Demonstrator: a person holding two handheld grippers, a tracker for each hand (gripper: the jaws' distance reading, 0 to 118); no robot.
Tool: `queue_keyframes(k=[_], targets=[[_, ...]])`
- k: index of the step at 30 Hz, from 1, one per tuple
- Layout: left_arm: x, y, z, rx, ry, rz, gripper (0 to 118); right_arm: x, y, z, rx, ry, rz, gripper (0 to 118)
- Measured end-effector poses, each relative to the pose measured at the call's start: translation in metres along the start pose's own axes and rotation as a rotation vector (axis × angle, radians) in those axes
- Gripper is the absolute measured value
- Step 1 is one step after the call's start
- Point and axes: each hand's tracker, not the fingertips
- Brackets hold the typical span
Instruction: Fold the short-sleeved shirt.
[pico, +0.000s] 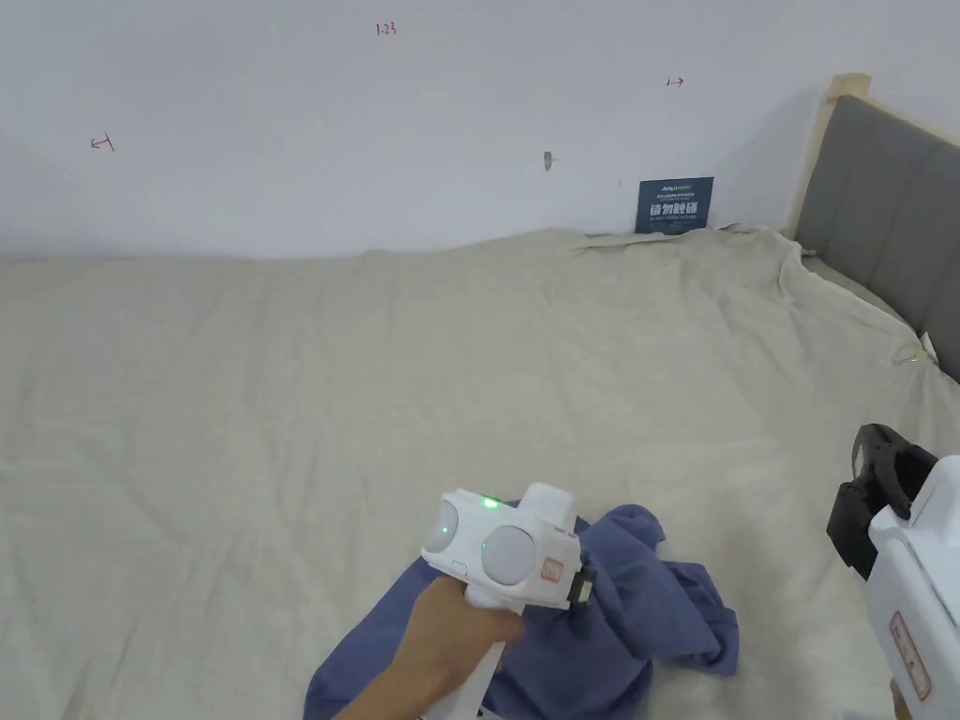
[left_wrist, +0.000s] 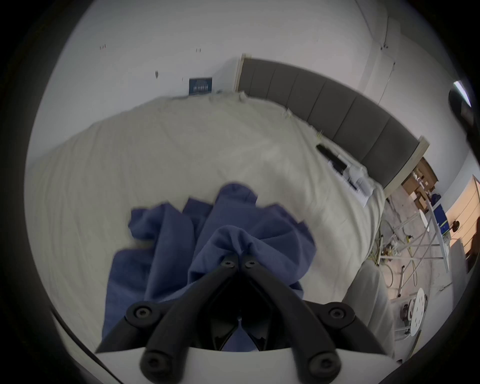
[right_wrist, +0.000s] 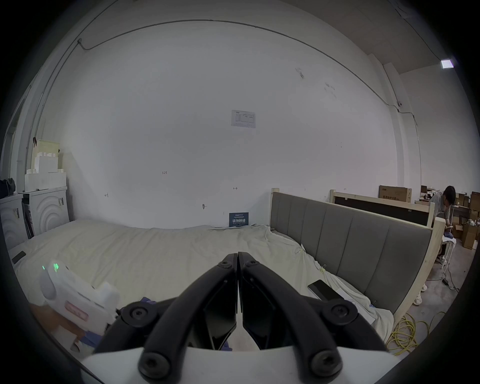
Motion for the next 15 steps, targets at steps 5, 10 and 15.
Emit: queue_keyframes(k=[5,10,15], targets=[[0.003,-0.020,-0.024,-0.122,0.007,0.022,0,0.000,-0.003,0.001,-0.010,0.003,-0.006,0],[0.005,-0.029,-0.029,-0.152,0.027,0.052,6,0.002,-0.006,0.001,-0.021,0.005,0.002,0],[0.005,-0.022,0.000,-0.083,0.017,0.067,31,0.002,-0.005,0.002,-0.023,0.010,-0.002,0]])
